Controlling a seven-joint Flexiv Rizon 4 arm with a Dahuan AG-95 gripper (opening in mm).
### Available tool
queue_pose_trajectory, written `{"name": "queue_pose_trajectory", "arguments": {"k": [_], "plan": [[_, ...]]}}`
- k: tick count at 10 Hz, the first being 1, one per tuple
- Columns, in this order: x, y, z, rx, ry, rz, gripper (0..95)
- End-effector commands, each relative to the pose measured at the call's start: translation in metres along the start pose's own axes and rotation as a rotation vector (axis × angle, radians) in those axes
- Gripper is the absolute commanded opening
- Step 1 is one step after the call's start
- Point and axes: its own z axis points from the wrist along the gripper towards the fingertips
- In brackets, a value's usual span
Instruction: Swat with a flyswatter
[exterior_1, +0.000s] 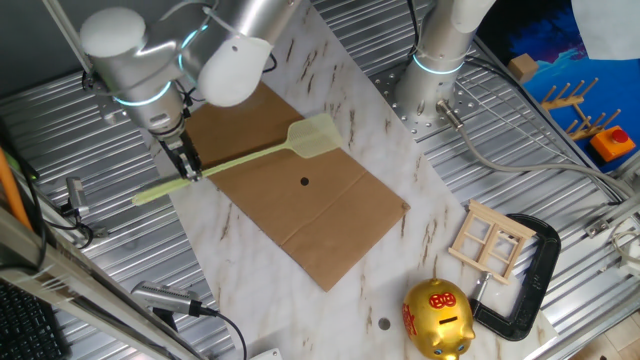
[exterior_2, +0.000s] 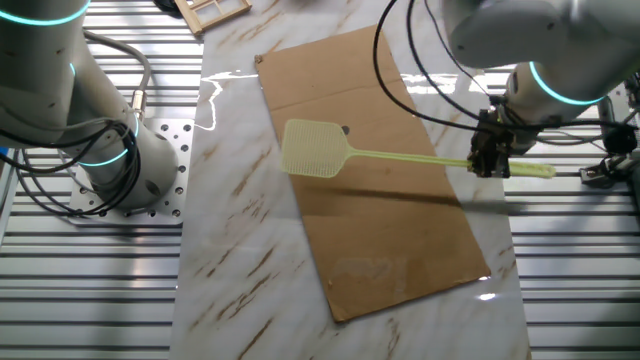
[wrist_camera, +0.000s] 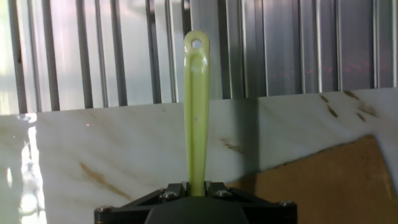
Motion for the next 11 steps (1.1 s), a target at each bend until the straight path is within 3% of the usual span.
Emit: {"name": "queue_pose_trajectory", "arguments": {"k": [1,3,7,9,11], "plan": [[0.005,-0.015,-0.015,-0.01,-0.025,0.055,0.0],[0.014,-0.035,-0.027,-0.02,-0.047,0.129,0.0],[0.021,-0.06,-0.029,-0.022,-0.03,0.08,0.0],[0.024,-0.057,-0.033,-0.061,-0.032,0.089,0.0],[0.024,-0.043,-0.036,-0.065,-0.058,0.117,0.0]]}}
